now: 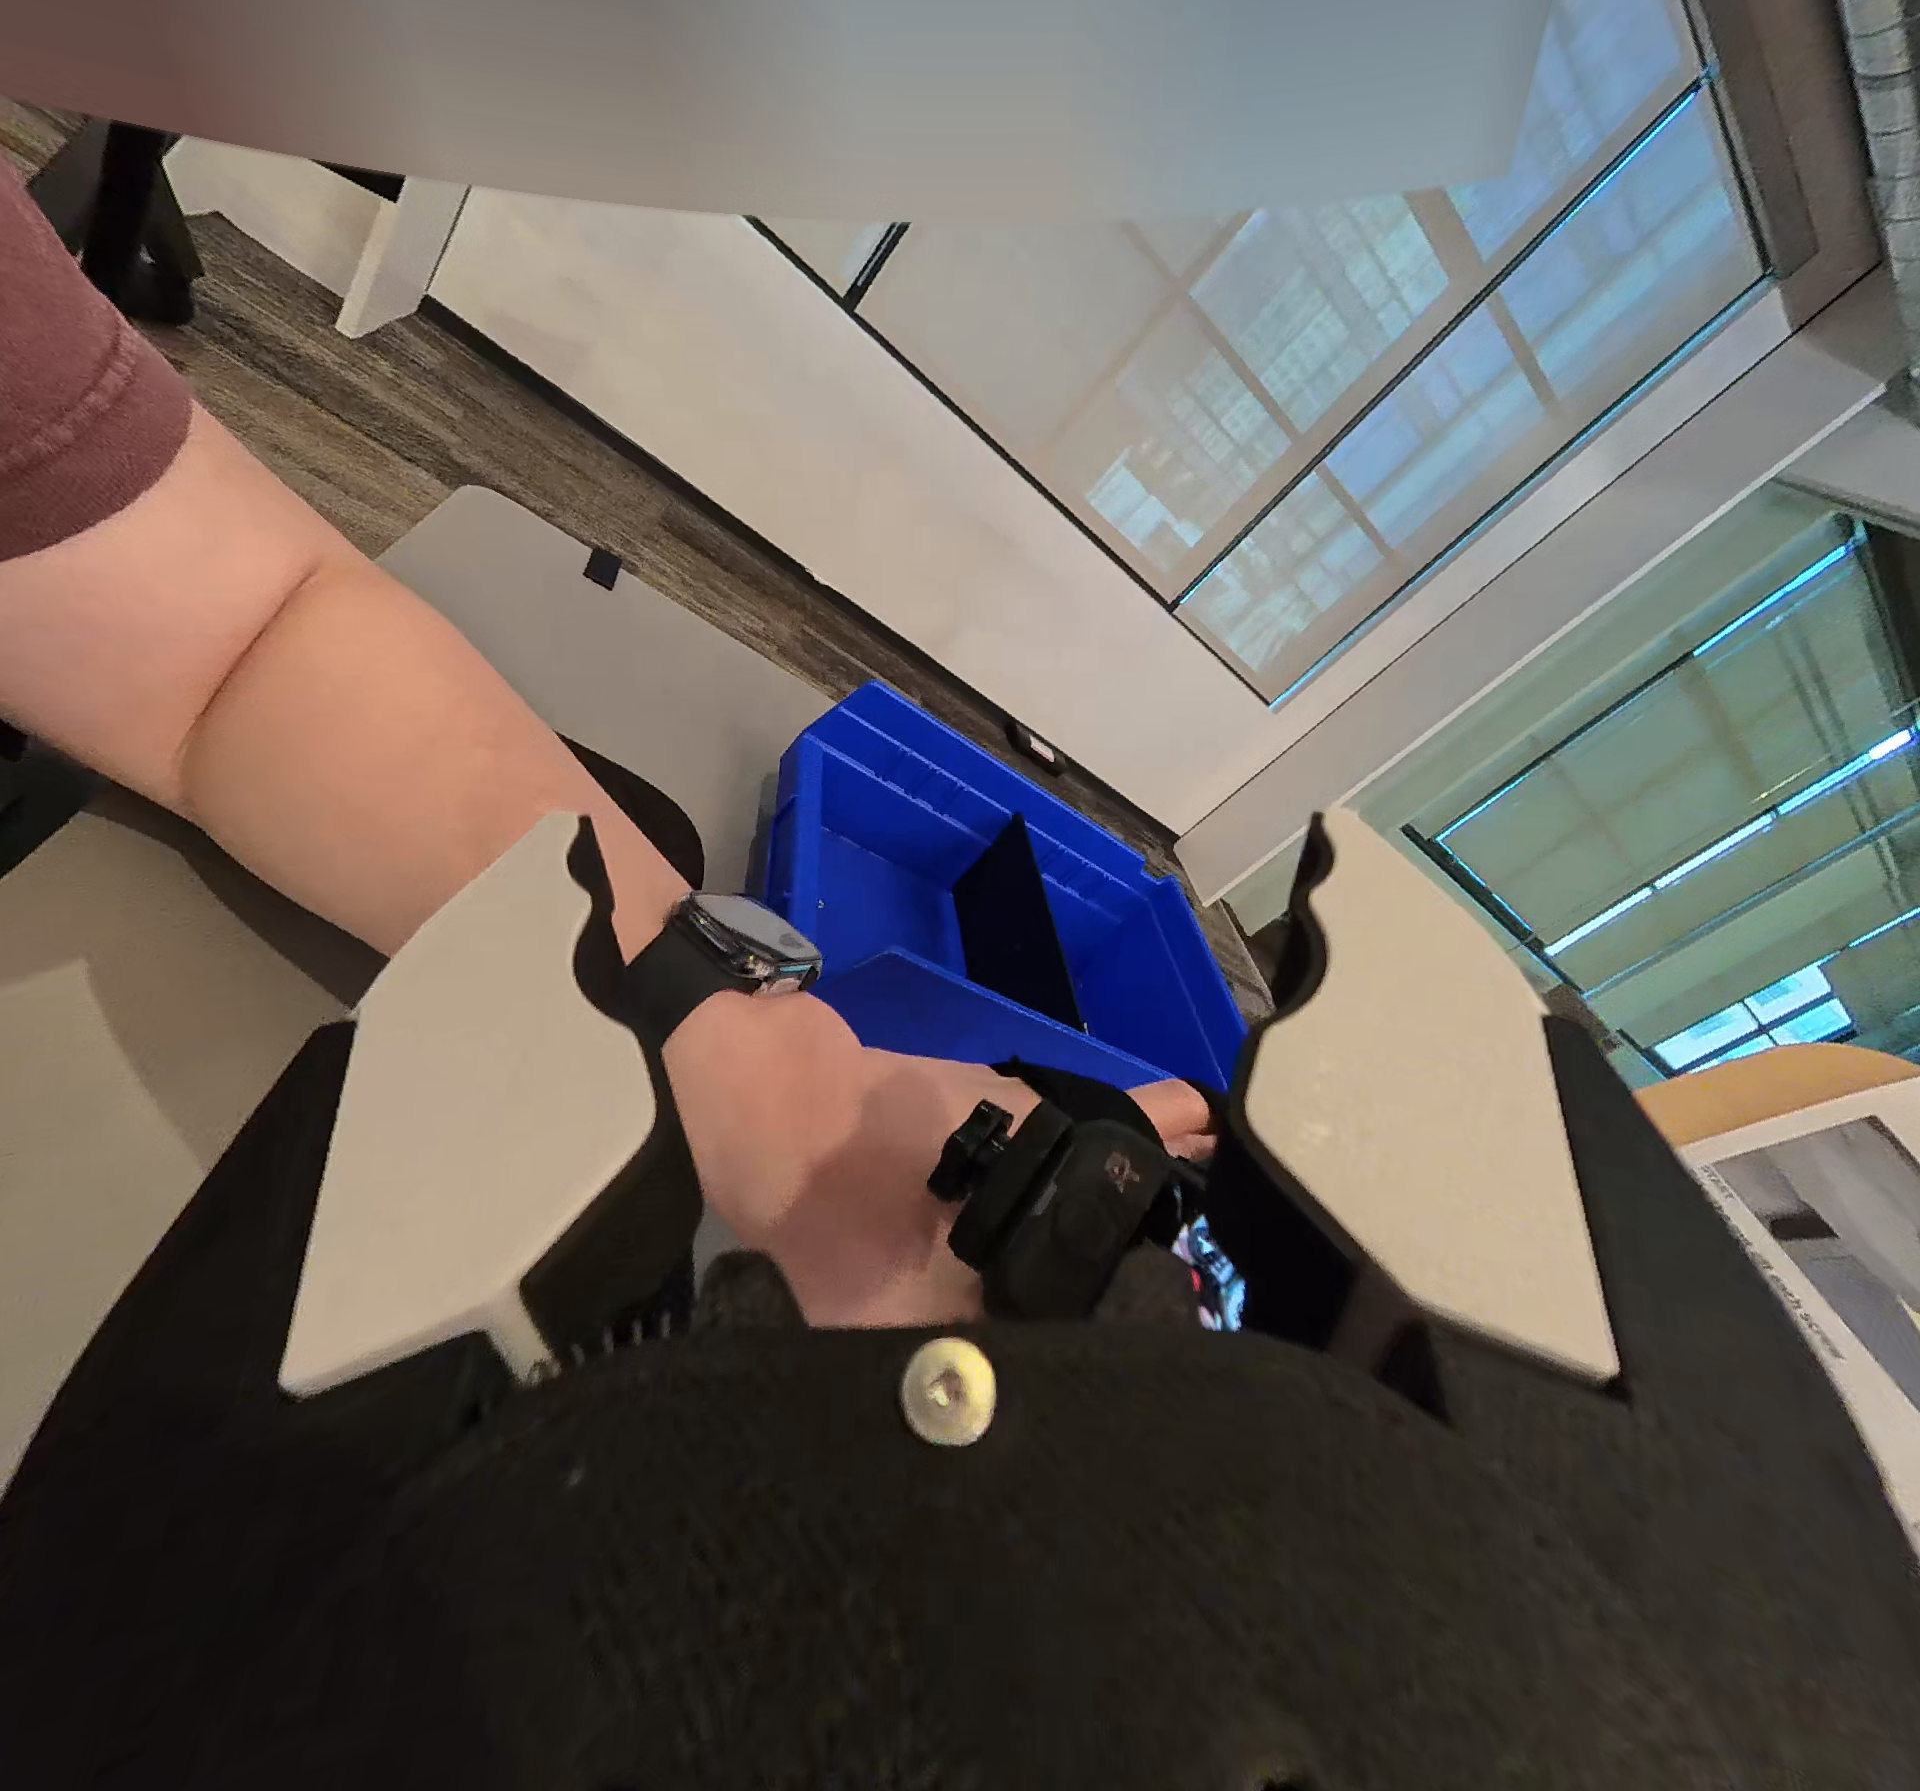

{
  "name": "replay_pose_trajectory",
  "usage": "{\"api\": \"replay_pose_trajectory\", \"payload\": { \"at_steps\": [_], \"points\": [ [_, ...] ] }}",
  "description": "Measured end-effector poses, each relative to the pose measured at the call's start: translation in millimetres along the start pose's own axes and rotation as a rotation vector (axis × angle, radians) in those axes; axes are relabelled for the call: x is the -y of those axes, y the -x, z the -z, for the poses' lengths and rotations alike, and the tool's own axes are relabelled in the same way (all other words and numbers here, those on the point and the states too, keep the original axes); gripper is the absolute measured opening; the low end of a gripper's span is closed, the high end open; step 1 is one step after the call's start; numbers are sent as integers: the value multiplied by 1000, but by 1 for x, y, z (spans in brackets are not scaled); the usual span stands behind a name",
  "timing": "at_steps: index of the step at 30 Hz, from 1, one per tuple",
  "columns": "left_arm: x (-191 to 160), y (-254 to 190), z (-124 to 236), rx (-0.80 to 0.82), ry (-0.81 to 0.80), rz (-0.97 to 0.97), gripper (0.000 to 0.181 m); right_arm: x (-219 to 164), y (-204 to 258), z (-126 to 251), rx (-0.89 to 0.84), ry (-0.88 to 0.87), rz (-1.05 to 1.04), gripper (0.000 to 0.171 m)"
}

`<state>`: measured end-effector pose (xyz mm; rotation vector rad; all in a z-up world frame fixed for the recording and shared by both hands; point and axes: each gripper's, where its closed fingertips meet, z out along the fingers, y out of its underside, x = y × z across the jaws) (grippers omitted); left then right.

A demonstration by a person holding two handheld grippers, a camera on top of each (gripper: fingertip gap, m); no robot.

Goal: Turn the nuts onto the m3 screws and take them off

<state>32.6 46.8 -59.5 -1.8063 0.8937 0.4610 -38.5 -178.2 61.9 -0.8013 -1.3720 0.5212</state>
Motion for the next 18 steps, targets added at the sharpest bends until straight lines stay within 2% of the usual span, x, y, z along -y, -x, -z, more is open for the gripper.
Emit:
{"api": "replay_pose_trajectory", "payload": {
  "at_steps": [5,9,13,18],
  "points": [
    [-3,-4,-2,-19,16,-2,146,-7,-1,-3,-1,22,-10,124],
    [-2,-5,-2,-39,14,16,146,11,-8,6,-28,-18,21,124],
    [-3,-4,-3,-59,16,46,145,25,-23,19,-72,-46,19,122],
    [-3,-1,-3,-74,11,74,146,18,-53,35,-160,-3,14,123]
  ]
}}
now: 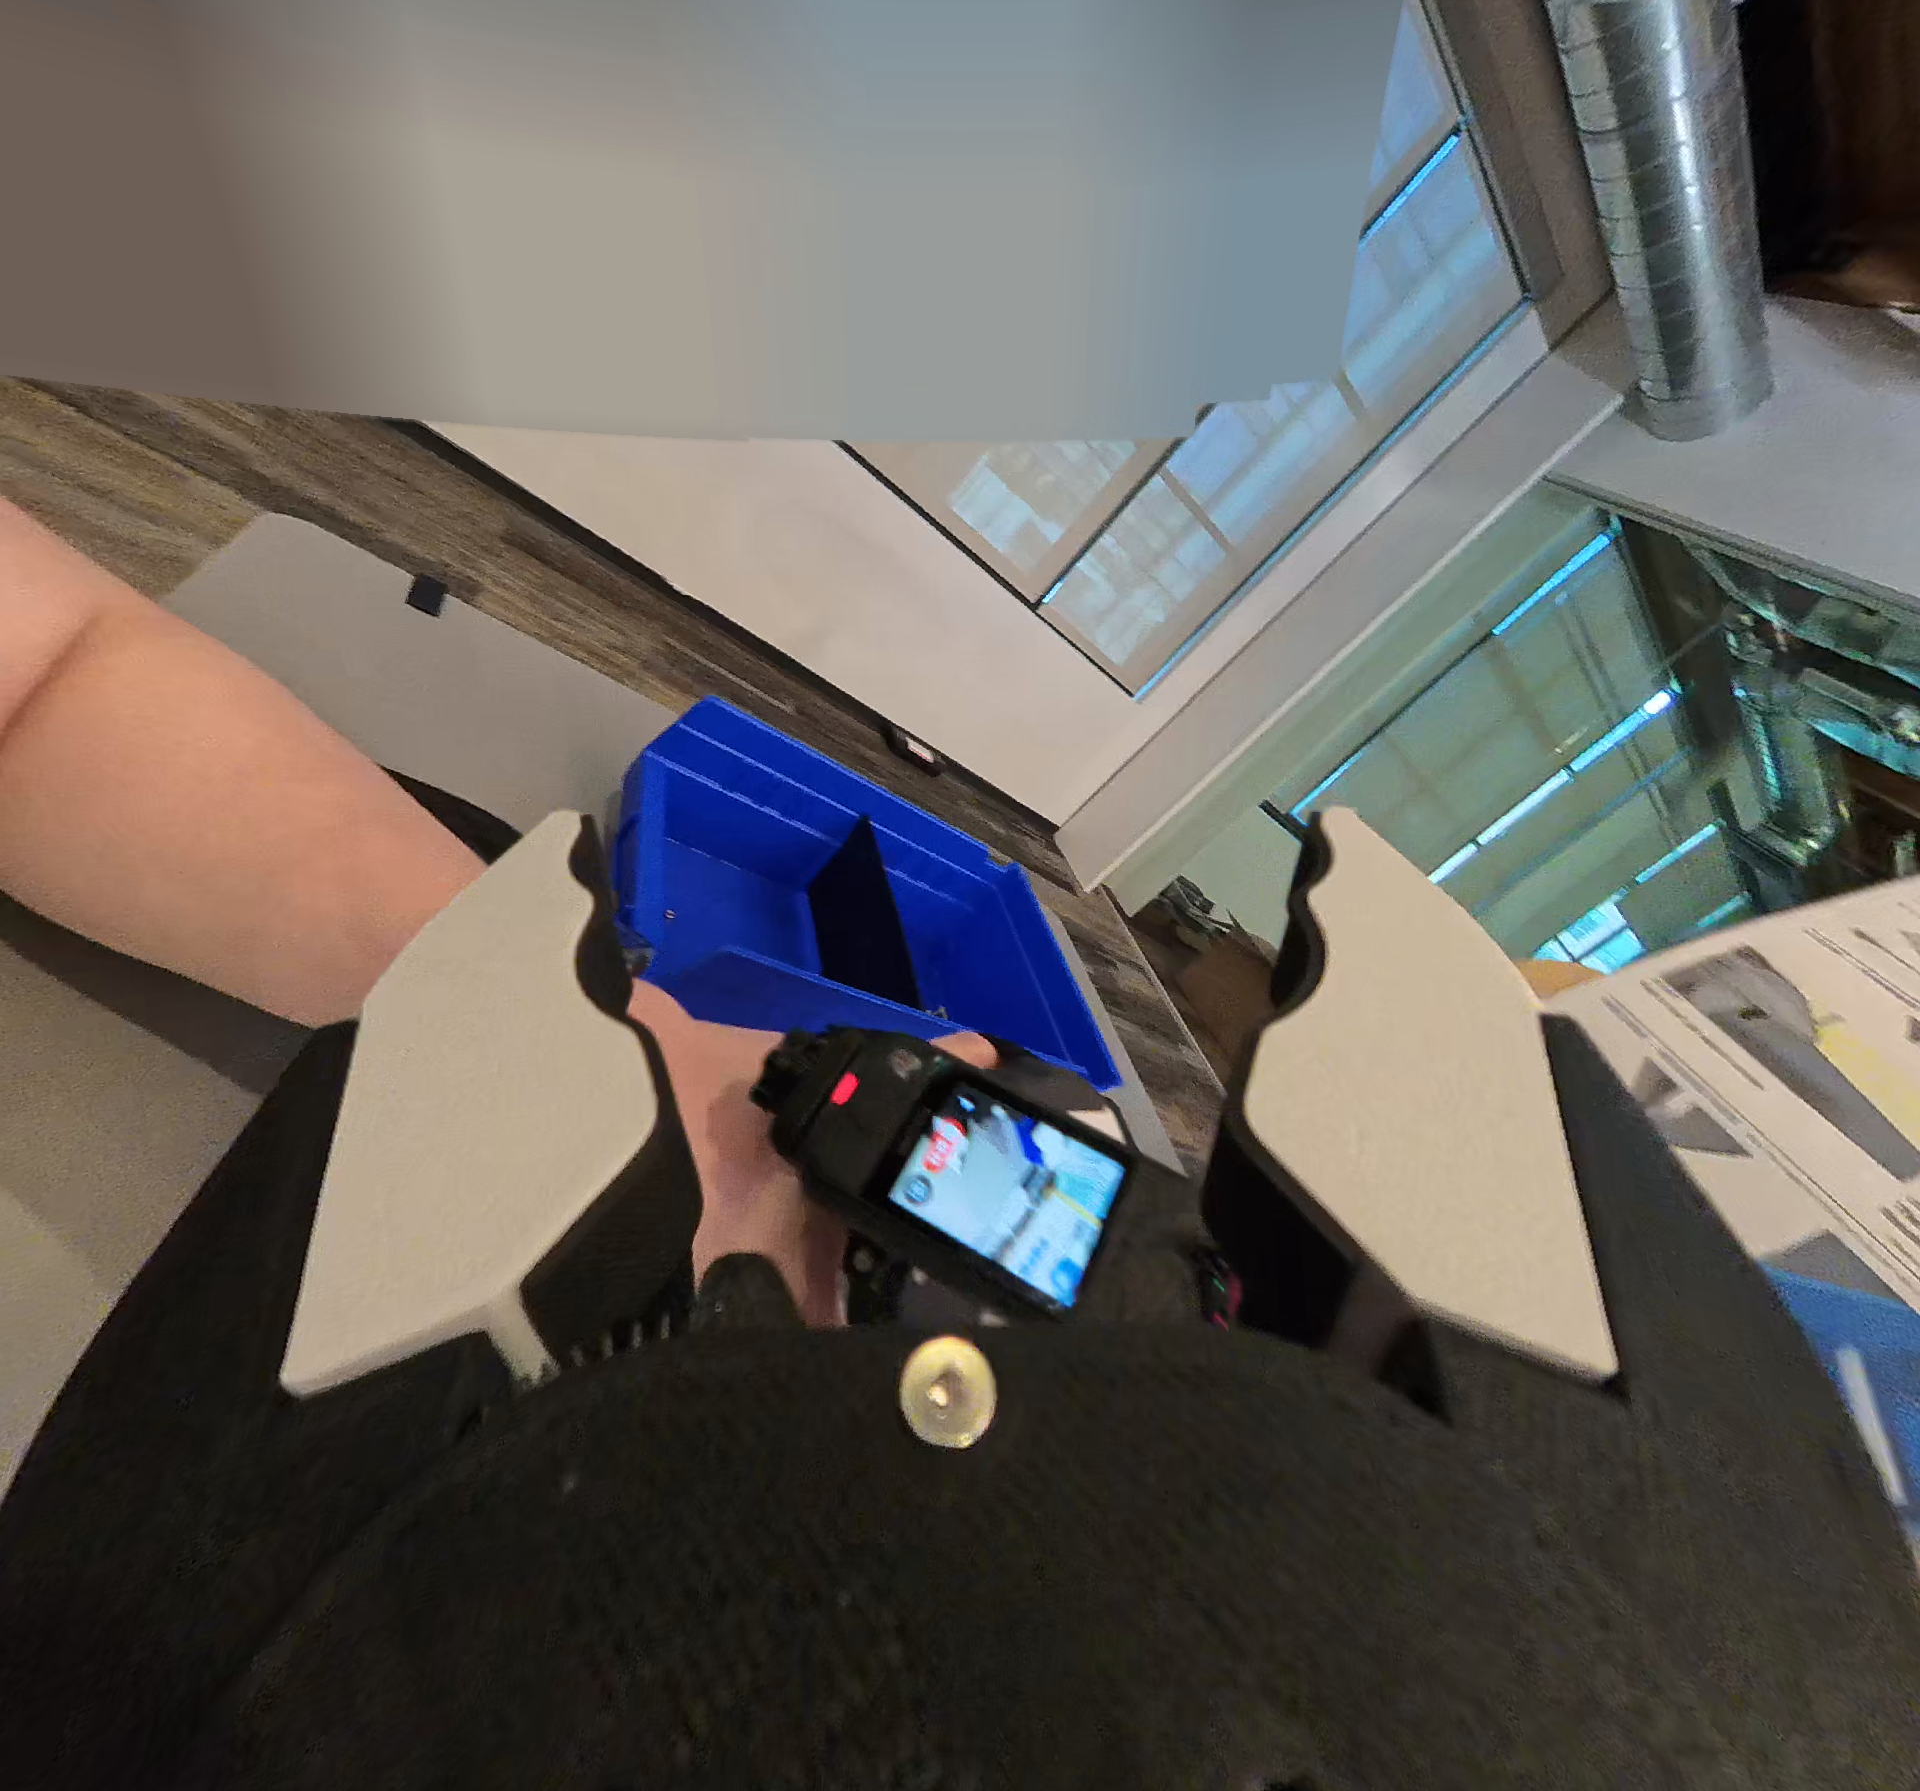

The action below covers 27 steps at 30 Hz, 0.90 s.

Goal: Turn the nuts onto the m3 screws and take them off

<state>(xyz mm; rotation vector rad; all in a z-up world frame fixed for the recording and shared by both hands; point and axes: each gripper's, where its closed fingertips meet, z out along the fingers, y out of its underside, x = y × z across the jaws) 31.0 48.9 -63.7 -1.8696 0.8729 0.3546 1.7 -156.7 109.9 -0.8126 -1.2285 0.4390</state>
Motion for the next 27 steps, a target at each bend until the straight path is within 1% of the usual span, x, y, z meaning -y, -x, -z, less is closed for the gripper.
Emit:
{"api": "replay_pose_trajectory", "payload": {
  "at_steps": [3,5,6,9,11,12,13,15,16,17,18,20,22,25,27],
  "points": [
    [4,10,3,-26,-28,69,146,-6,-40,18,-122,26,-5,123],
    [15,31,12,-30,-95,170,145,-20,-77,37,-237,64,-38,123],
    [22,44,20,-32,-147,231,144,-32,-98,48,-307,96,-67,120],
    [56,76,60,-48,-381,348,142,-95,-151,83,-505,309,-142,120],
    [83,81,96,-92,-552,355,143,-149,-166,102,-582,518,-204,122],
    [99,73,118,-164,-661,356,144,-173,-168,110,-614,623,-217,121],
    [115,59,143,-276,-775,369,145,-194,-166,116,-636,734,-209,120],
    [137,30,191,-485,-954,401,145,-225,-155,120,-635,931,-147,119],
    [144,18,211,-546,-1025,393,145,-234,-147,118,-619,1002,-117,120],
    [148,9,230,-566,-1099,363,145,-242,-138,114,-599,1058,-102,121],
    [151,1,247,-547,-1178,318,145,-249,-128,109,-574,1097,-93,121],
    [152,-16,273,-448,-1297,198,145,-259,-110,100,-530,1158,-67,121],
    [151,-33,290,-380,-1357,112,145,-266,-94,94,-484,1218,-40,121],
    [149,-50,312,-397,-1444,92,144,-268,-79,84,-447,1251,-9,121],
    [148,-57,317,-361,-1483,47,143,-267,-72,78,-435,1261,16,121]
  ]
}}
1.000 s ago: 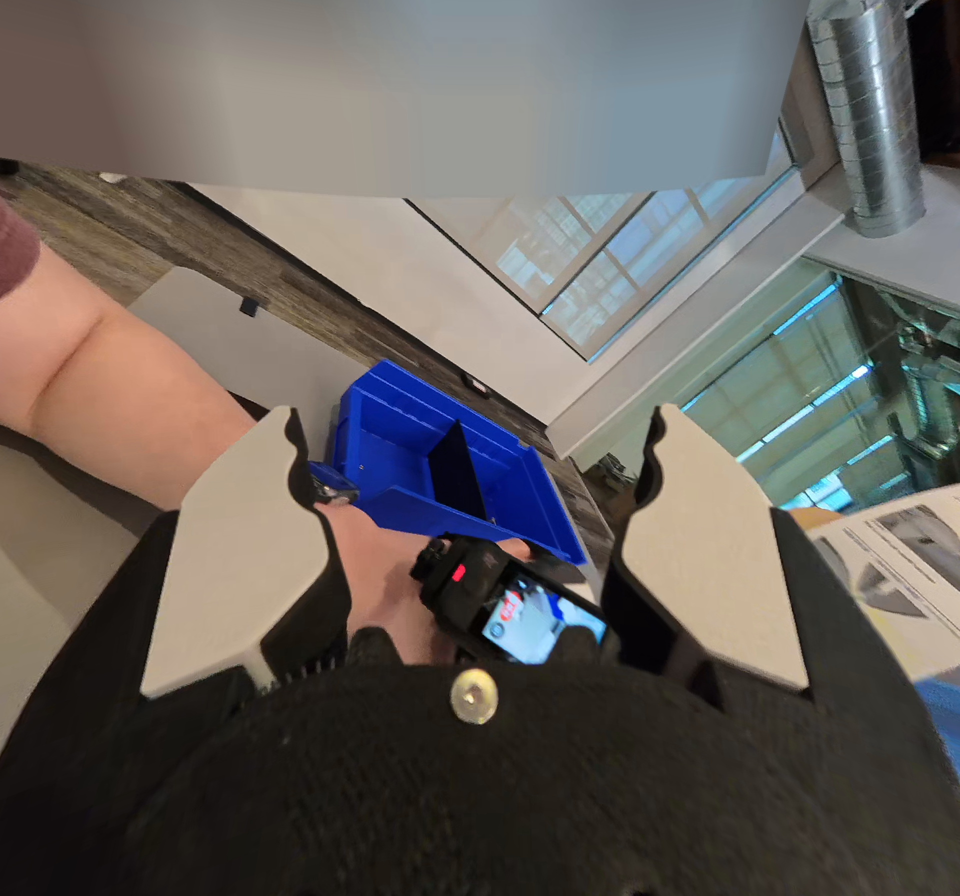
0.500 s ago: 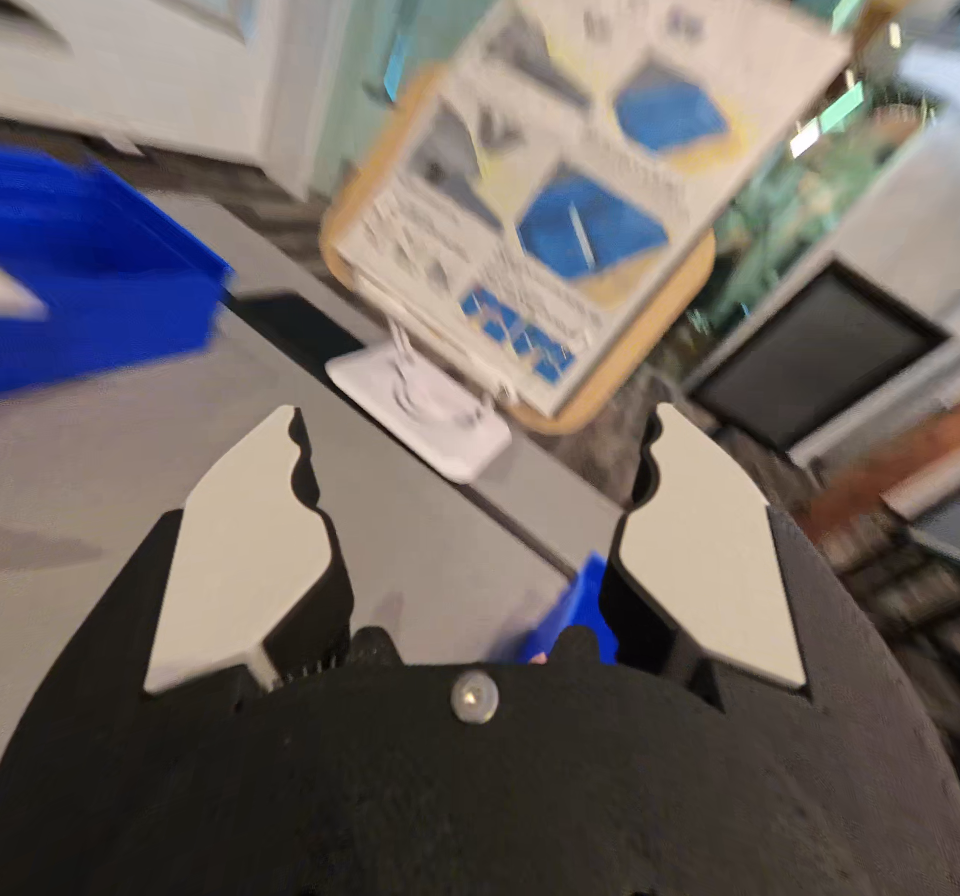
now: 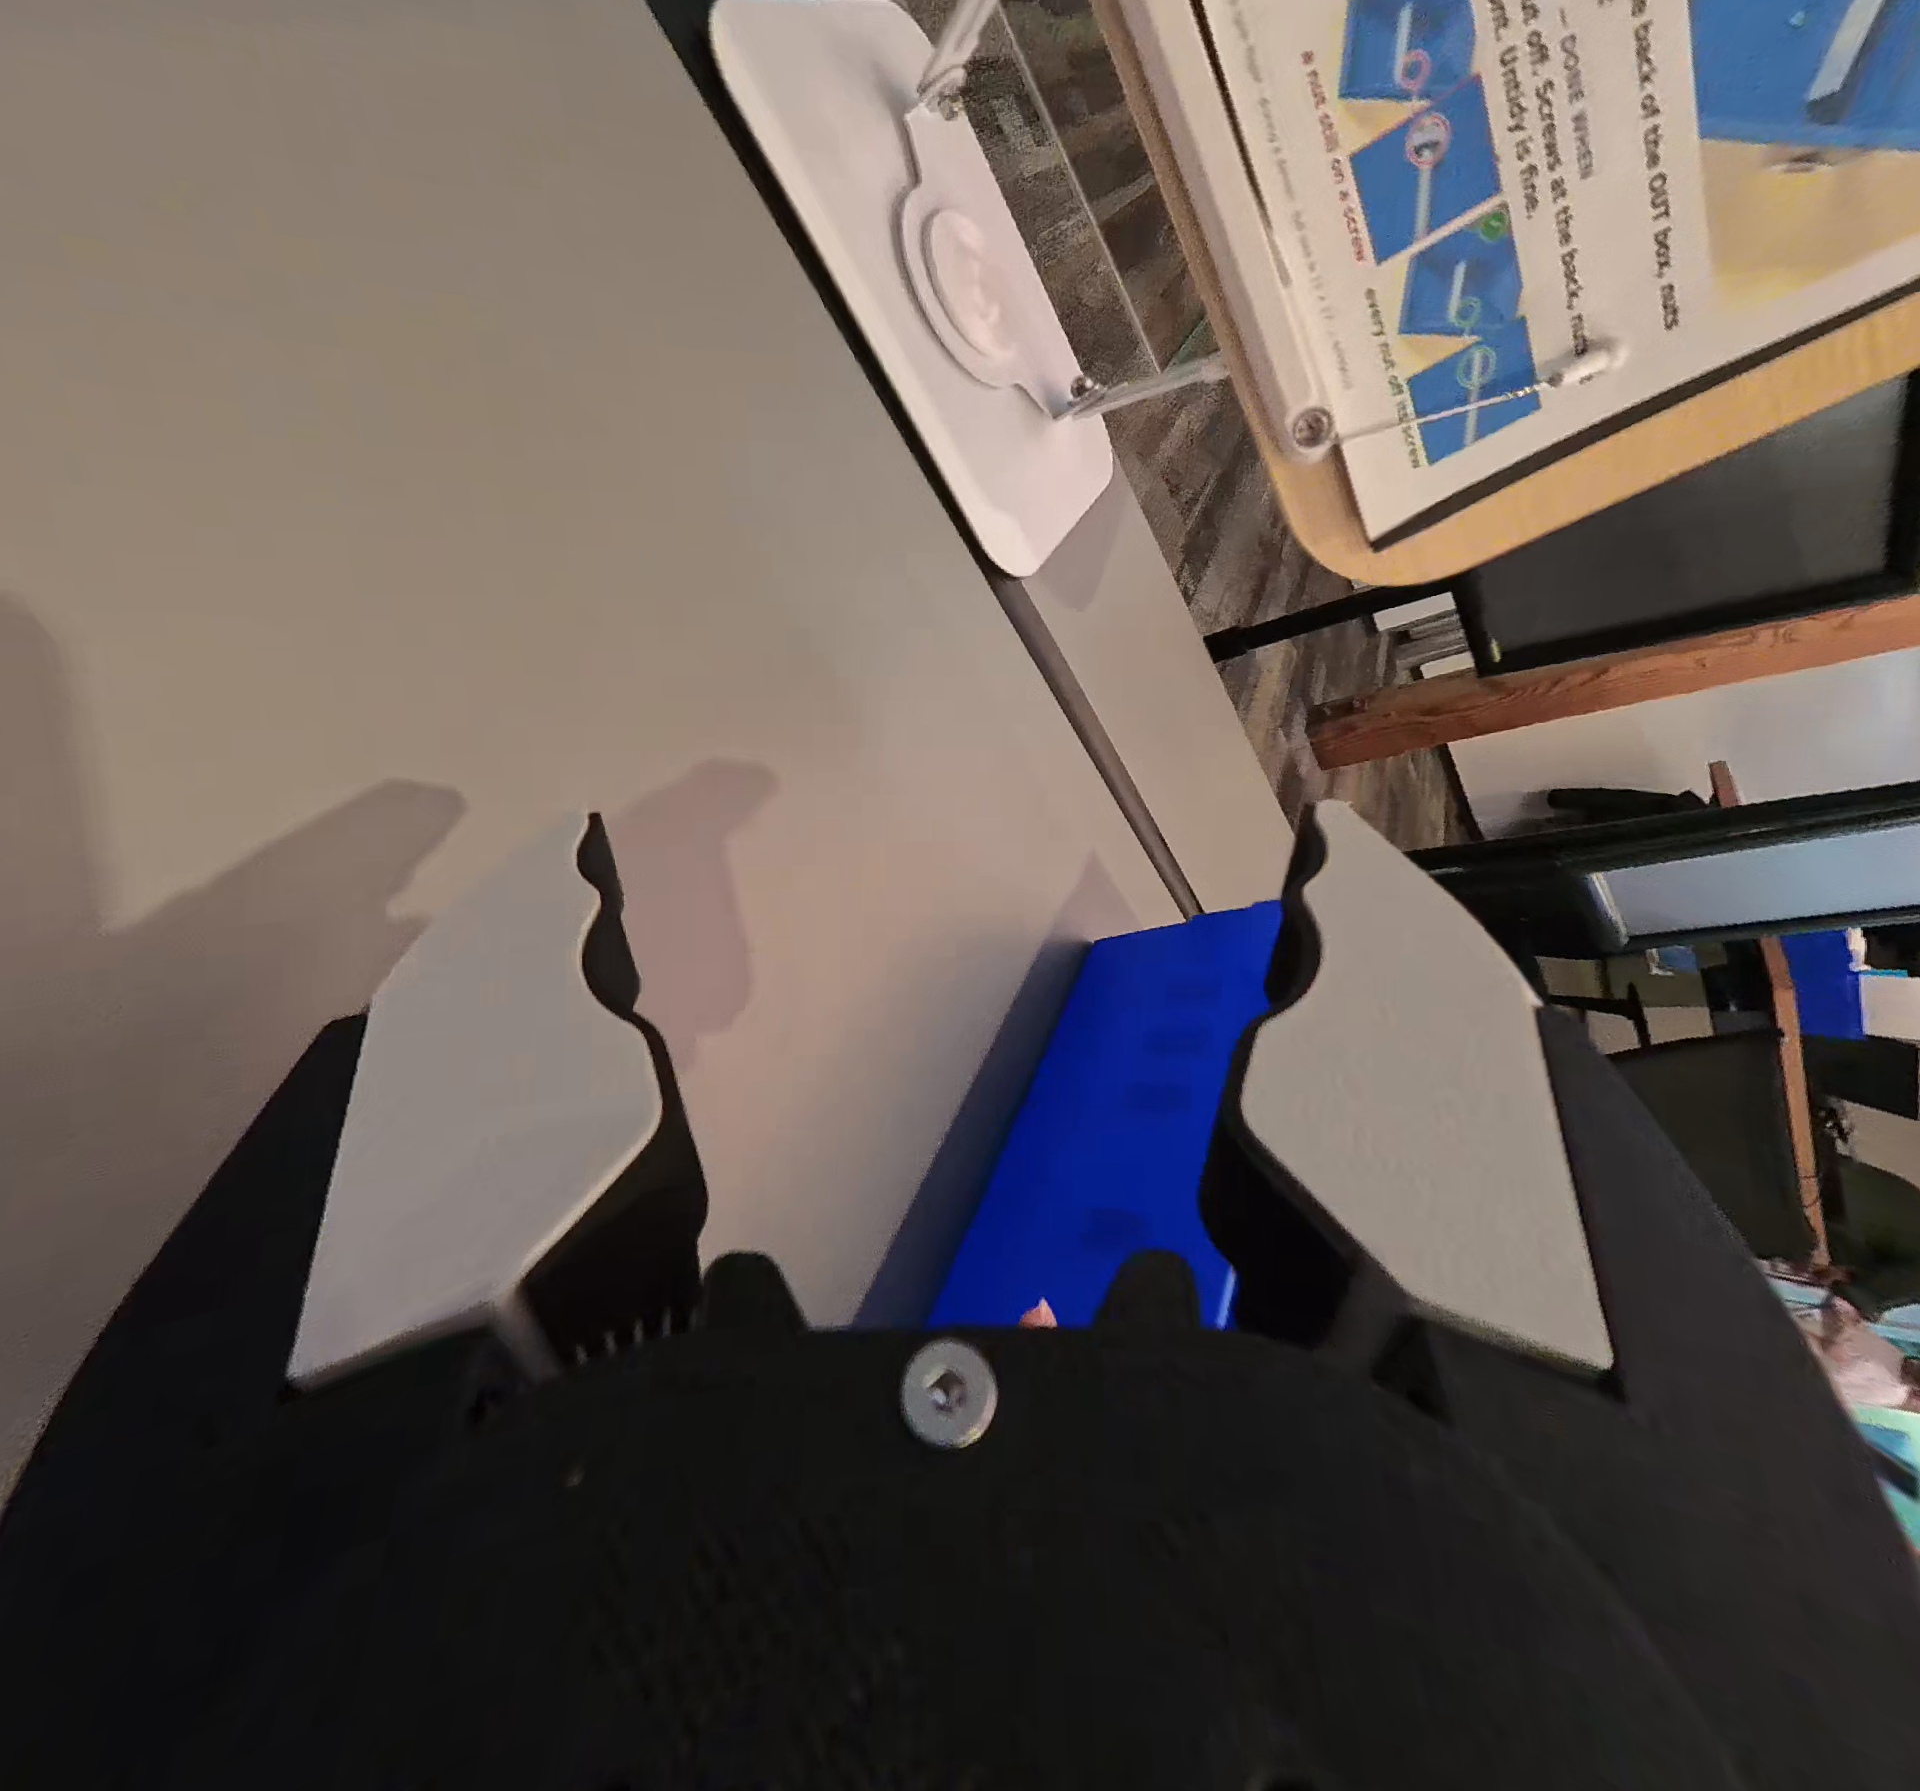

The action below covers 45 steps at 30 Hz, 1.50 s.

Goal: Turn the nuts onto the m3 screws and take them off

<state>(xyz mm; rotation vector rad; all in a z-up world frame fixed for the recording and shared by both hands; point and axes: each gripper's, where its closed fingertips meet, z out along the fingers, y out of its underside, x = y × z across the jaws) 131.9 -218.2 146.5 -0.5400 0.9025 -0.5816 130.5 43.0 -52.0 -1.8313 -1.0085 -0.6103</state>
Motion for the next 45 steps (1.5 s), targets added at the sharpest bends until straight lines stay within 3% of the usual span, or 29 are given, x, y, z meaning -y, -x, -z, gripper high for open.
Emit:
{"api": "replay_pose_trajectory", "payload": {
  "at_steps": [10,29,40,45],
  "points": [
    [-12,3,0,27,18,-69,142,9,24,3,-14,34,120,121],
    [-46,0,-4,14,148,-82,141,21,35,12,12,-7,149,121],
    [-6,17,0,52,75,-86,139,22,34,12,27,-23,138,121],
    [-9,55,7,142,139,-102,138,22,20,6,1,-67,96,122]
  ]
}}
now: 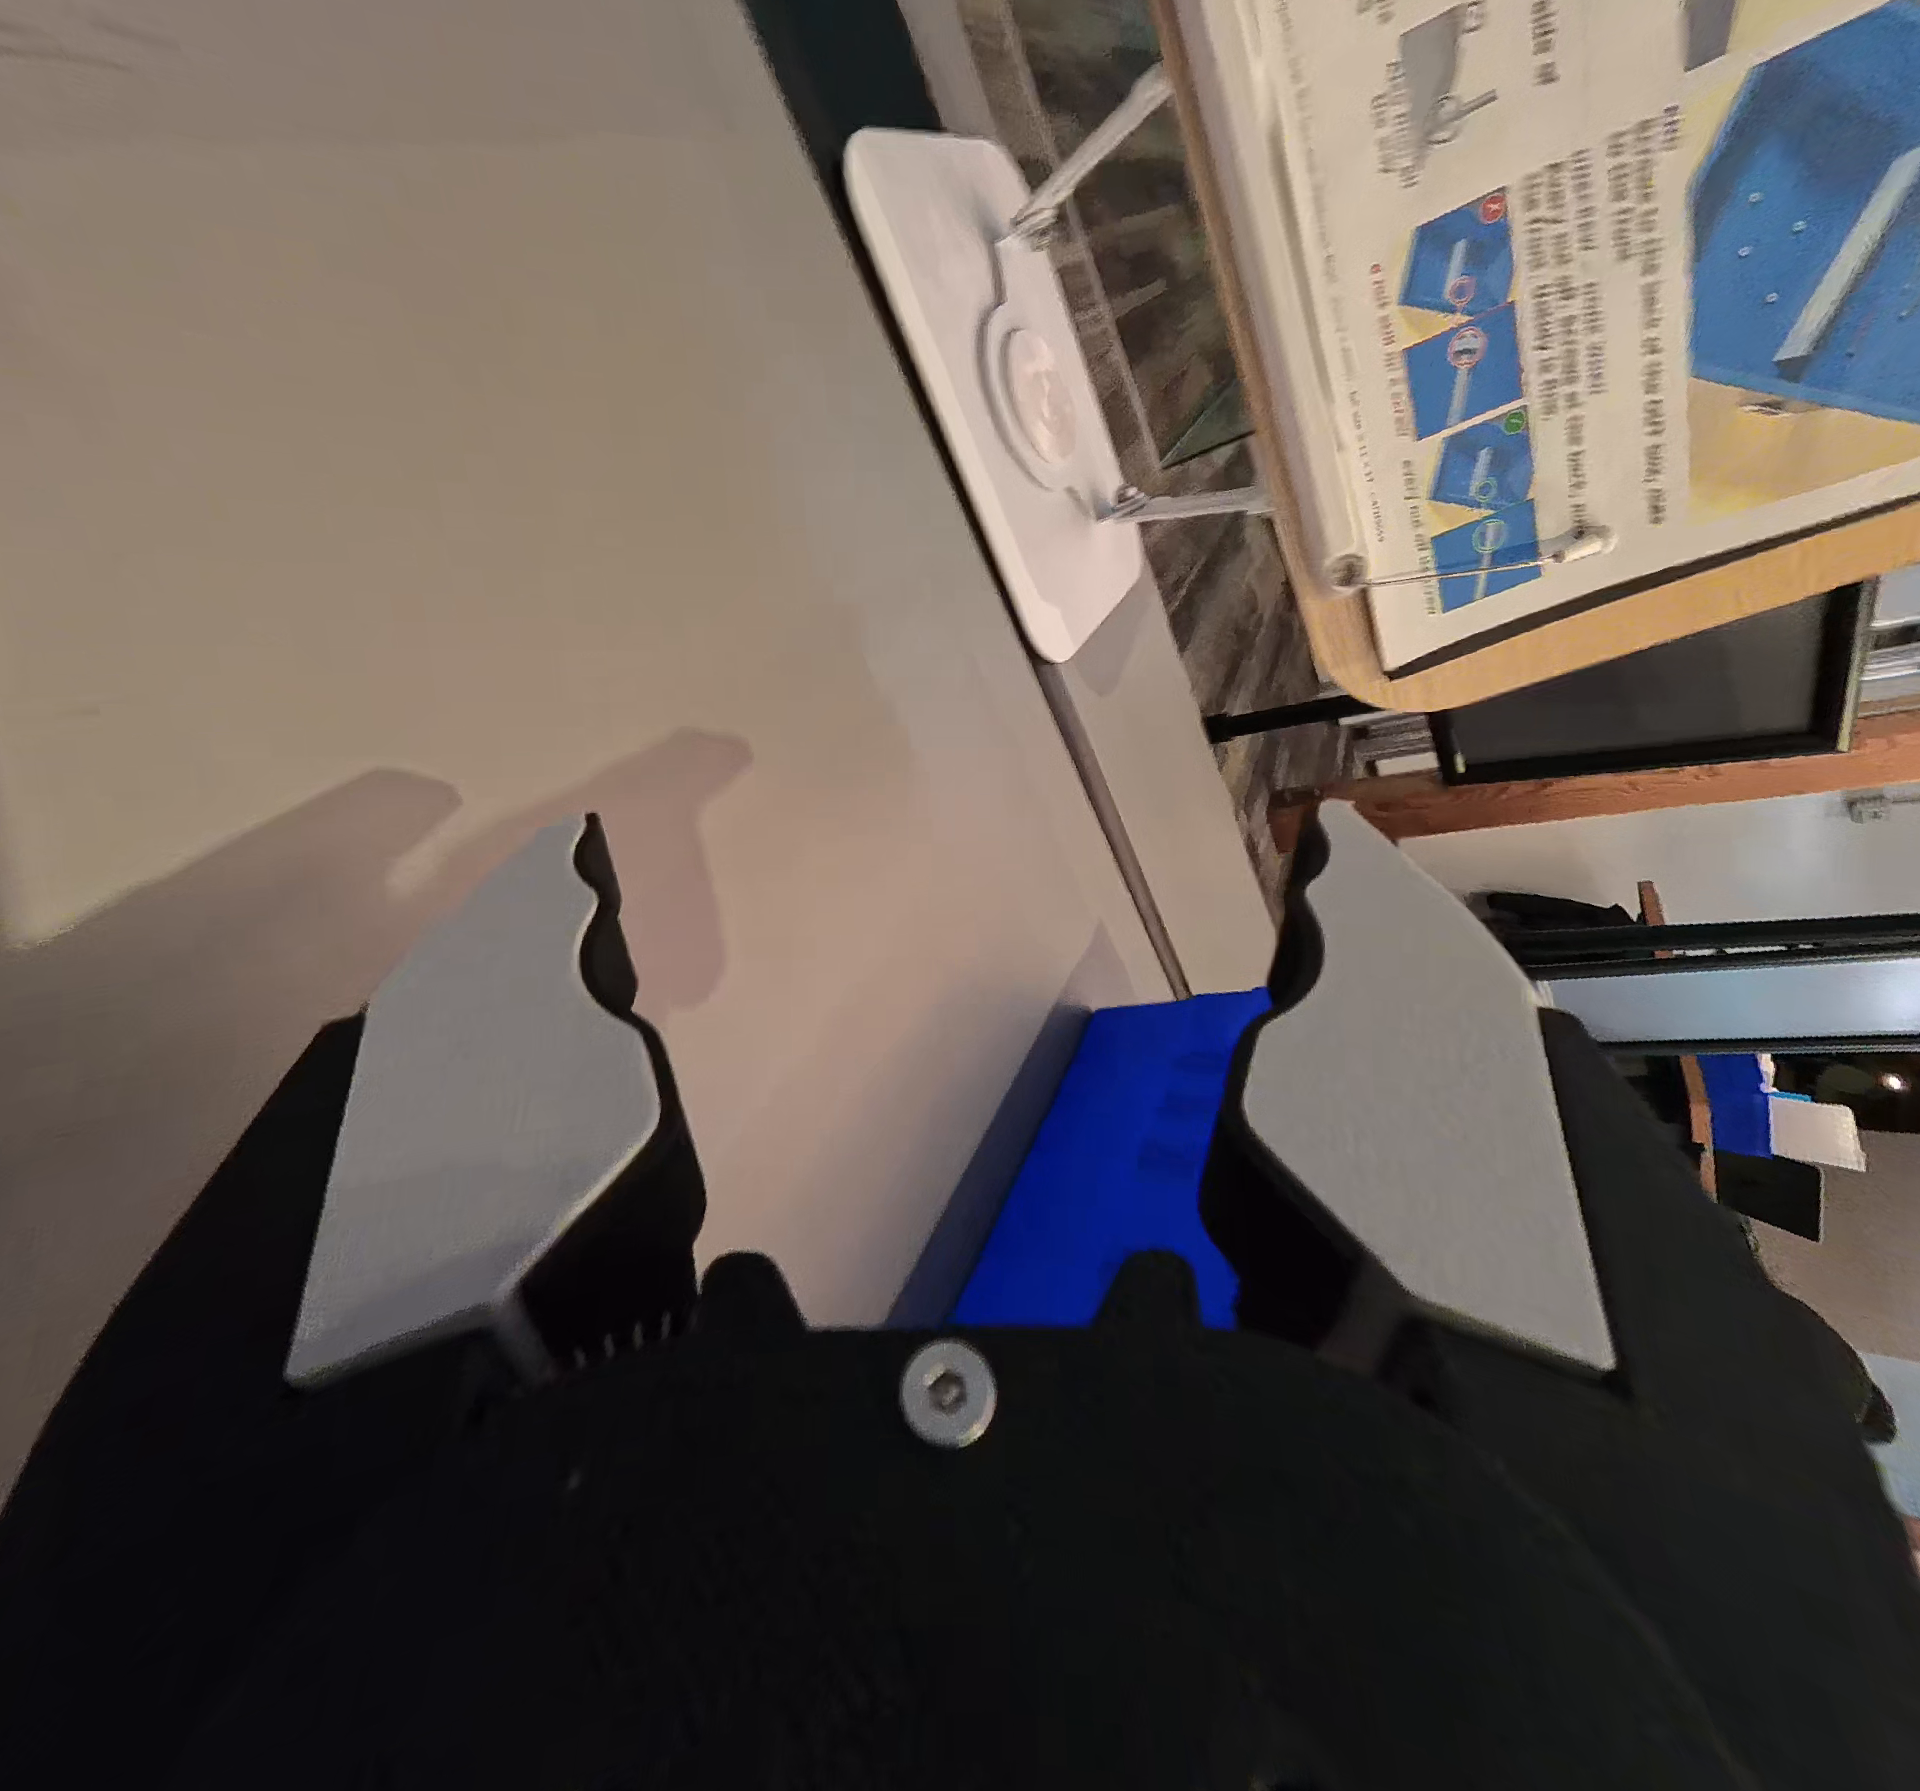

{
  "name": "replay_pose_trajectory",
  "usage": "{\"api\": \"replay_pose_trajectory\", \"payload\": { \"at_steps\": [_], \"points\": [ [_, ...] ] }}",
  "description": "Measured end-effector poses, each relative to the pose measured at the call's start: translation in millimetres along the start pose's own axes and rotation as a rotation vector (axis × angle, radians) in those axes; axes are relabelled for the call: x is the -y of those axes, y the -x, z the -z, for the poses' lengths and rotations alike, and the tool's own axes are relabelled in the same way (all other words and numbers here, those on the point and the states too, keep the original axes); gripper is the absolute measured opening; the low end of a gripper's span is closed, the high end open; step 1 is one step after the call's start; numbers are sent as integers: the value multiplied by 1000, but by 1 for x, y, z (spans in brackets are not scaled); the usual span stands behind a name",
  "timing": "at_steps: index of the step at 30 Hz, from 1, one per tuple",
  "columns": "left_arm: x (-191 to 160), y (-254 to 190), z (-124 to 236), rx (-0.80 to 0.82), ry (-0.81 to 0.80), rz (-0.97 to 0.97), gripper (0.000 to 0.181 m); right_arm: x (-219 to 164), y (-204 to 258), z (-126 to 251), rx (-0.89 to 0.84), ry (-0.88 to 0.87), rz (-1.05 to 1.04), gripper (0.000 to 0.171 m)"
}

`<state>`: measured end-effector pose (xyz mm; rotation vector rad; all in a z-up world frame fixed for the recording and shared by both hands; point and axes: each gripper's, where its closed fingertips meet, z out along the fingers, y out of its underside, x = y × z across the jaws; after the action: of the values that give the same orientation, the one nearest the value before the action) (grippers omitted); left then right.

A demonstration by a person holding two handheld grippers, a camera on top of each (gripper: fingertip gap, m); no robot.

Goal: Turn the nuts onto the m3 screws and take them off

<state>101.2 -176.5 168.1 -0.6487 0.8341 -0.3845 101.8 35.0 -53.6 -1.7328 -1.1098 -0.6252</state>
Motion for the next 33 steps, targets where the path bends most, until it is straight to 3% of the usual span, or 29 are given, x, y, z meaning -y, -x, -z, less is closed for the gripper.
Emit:
{"api": "replay_pose_trajectory", "payload": {
  "at_steps": [8,14,16,18,21,23,28,30,33],
  "points": [
    [-63,113,22,210,323,168,122,-25,-60,-10,-3,-100,-317,123],
    [-114,169,65,226,618,325,104,-7,-81,13,185,-335,-627,124],
    [-118,195,86,288,651,348,99,9,-89,31,272,-475,-722,116],
    [-117,212,103,308,660,374,82,23,-98,50,337,-611,-780,100],
    [-119,222,121,304,716,374,80,37,-114,73,392,-739,-769,89],
    [-122,227,128,322,745,337,80,46,-124,83,412,-779,-731,84],
    [-141,221,141,276,872,332,76,52,-130,93,481,-807,-608,51],
    [-150,220,150,269,942,318,76,48,-129,95,480,-855,-601,30],
    [-157,220,161,256,998,316,71,41,-122,92,527,-828,-593,19]
  ]
}}
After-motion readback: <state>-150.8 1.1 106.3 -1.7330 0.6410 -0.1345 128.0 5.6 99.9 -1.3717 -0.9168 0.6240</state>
